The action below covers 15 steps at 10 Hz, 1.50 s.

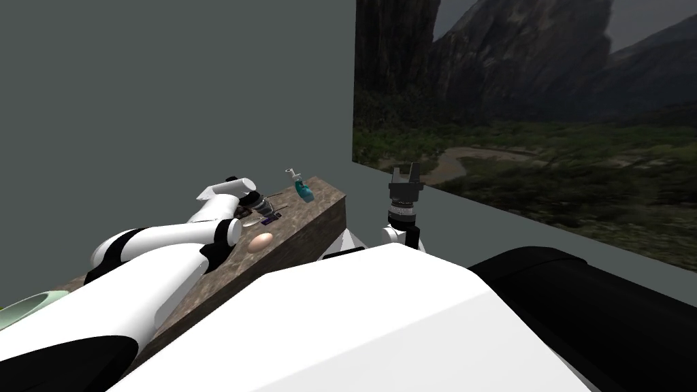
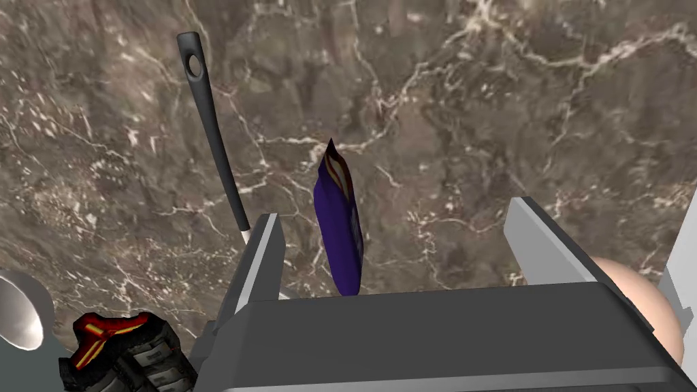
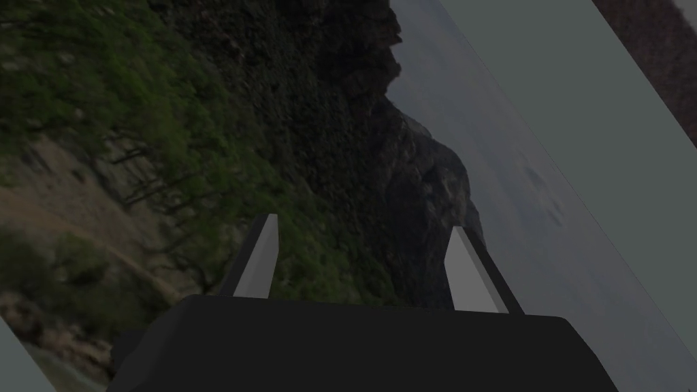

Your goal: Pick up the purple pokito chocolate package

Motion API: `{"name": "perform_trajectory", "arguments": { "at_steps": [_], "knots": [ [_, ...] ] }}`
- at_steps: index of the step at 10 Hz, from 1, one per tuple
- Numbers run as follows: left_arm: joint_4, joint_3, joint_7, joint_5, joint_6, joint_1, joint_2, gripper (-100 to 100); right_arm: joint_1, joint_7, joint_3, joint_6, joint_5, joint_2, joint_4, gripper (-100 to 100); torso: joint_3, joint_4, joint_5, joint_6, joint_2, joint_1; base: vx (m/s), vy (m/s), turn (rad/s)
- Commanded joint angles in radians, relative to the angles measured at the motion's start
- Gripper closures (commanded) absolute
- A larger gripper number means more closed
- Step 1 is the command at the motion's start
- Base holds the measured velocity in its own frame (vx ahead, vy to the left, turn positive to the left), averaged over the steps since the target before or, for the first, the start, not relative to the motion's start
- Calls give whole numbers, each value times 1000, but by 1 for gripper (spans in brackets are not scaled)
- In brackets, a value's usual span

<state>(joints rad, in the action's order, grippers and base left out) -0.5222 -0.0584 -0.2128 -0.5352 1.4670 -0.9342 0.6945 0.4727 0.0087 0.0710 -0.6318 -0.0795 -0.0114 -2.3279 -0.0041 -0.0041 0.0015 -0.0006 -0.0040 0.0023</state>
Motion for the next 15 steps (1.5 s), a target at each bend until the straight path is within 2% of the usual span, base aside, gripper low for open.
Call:
{"name": "perform_trajectory", "arguments": {
  "at_steps": [1,2,3,5,6,7,8,9,10,11,13,14,15],
  "knots": [
    [29,1,10,1,-13,-12,1,-100,0,0,0,0,0,0,0,0,0,0,0,0,0,0,-7,-6,-2],
    [50,-29,37,0,16,16,40,-100,0,0,0,0,0,0,0,0,2,1,0,0,3,0,94,-13,48],
    [43,-29,37,0,16,16,40,-100,0,0,0,0,0,0,0,0,0,0,0,-1,-1,0,147,-2,48],
    [69,-58,61,1,44,45,74,-100,0,0,0,0,0,0,0,0,-3,-1,0,0,-6,2,154,20,38],
    [78,-49,60,1,26,32,65,-100,0,0,0,0,0,0,0,0,-3,-1,1,0,-6,2,64,8,16],
    [79,-50,62,1,29,33,67,0,0,0,0,0,0,0,0,0,-1,-1,0,0,-2,1,12,2,-3],
    [87,-49,30,11,10,28,48,-100,0,0,0,0,0,0,0,0,1,0,0,0,1,1,-35,46,-156],
    [87,-49,30,11,10,28,48,-100,0,0,0,0,0,0,0,0,3,1,1,1,5,2,-56,82,-83],
    [96,-47,-2,21,-9,24,30,-100,0,0,0,0,0,0,0,0,4,2,1,0,7,5,-80,99,-114],
    [96,-47,-2,21,-9,24,30,-100,0,0,0,0,0,0,0,0,5,2,1,0,8,6,-78,81,-84],
    [108,-45,-44,35,-34,19,6,-100,0,0,0,0,0,0,0,0,5,2,1,0,9,4,-73,64,-109],
    [86,-47,-33,29,-17,30,13,-100,0,0,0,0,0,0,0,0,5,2,1,0,9,5,-30,35,-32],
    [85,-47,-38,30,-18,30,12,100,0,0,0,0,0,0,0,0,4,2,1,-1,7,3,-6,6,5]
  ]
}}
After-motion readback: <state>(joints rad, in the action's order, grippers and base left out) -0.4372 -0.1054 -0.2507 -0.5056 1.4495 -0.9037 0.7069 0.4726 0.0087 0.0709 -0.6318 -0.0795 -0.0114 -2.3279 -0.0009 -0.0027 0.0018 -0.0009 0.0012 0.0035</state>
